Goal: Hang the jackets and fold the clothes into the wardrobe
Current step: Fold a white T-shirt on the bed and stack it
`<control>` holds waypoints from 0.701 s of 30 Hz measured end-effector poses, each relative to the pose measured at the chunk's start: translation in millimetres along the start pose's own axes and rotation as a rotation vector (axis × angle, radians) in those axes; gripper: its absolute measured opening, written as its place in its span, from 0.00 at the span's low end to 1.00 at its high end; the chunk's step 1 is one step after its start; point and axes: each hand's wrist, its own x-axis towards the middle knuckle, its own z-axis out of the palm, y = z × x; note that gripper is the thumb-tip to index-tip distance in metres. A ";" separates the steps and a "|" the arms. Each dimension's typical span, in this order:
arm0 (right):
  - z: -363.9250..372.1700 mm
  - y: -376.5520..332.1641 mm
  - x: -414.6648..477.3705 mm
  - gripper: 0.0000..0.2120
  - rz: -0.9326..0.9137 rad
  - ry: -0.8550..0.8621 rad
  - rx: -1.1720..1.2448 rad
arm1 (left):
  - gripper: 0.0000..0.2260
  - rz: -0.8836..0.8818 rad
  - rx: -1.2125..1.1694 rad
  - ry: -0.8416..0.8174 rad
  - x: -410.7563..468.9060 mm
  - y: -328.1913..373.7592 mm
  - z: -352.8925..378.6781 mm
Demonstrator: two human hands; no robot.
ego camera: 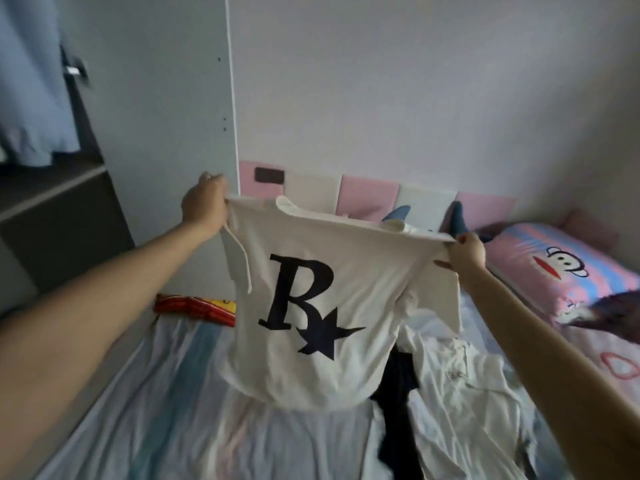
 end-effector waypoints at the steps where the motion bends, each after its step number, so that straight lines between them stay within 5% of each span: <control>1: 2.6 -15.9 6.2 0.06 -0.068 0.028 -0.006 | 0.06 -0.025 -0.056 0.063 16.5 0.5 -5.0; 5: 12.1 -25.6 11.2 0.11 -0.246 0.081 -0.120 | 0.09 -0.133 -0.223 0.204 29.6 -7.9 -7.5; 9: 27.6 15.5 10.1 0.05 -0.218 0.061 -0.145 | 0.13 -0.087 -0.313 0.149 4.7 -34.3 22.8; 13: 44.4 90.7 -11.8 0.10 -0.251 -0.111 -0.467 | 0.11 -0.203 -0.248 -0.056 -57.0 -85.0 73.2; 18: 60.1 225.6 -58.9 0.20 -0.296 -0.525 -0.856 | 0.17 -0.241 -0.173 -0.342 -184.8 -146.6 129.0; 21: 66.2 285.3 -94.1 0.14 -0.151 -0.633 -0.942 | 0.16 -0.284 -0.132 -0.500 -257.6 -165.8 149.8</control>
